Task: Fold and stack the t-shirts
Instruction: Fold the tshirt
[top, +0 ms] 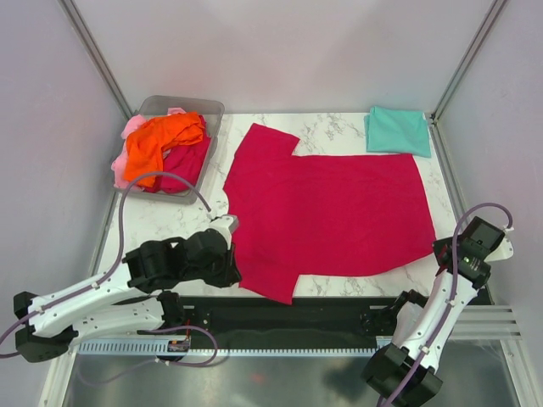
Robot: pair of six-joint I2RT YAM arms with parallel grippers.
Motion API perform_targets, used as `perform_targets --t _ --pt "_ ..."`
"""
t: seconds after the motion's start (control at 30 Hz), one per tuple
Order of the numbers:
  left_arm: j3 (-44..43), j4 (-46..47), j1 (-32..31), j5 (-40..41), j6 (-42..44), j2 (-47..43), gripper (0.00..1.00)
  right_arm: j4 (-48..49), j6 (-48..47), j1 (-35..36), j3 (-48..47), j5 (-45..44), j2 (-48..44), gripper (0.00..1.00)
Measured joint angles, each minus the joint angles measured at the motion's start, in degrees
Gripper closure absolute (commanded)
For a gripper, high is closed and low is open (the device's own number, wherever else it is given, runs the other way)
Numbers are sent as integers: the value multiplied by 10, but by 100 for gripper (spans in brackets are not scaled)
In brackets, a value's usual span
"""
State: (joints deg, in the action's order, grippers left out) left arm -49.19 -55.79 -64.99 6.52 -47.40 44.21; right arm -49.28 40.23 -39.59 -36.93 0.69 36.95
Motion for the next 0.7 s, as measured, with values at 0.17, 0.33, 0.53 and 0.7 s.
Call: perform_targets --t 0.17,0.33,0.53,0.7 --pt "-26 -15 2 33 0 -1 98 -9 0 1 -23 -4 11 100" --pt "-79 -22 44 55 21 30 98 13 16 1 -32 6 20 100" --pt "-120 7 181 13 107 111 98 78 35 9 -31 32 63 100" --pt "-156 32 288 -38 176 199 98 129 42 66 -45 29 166 100"
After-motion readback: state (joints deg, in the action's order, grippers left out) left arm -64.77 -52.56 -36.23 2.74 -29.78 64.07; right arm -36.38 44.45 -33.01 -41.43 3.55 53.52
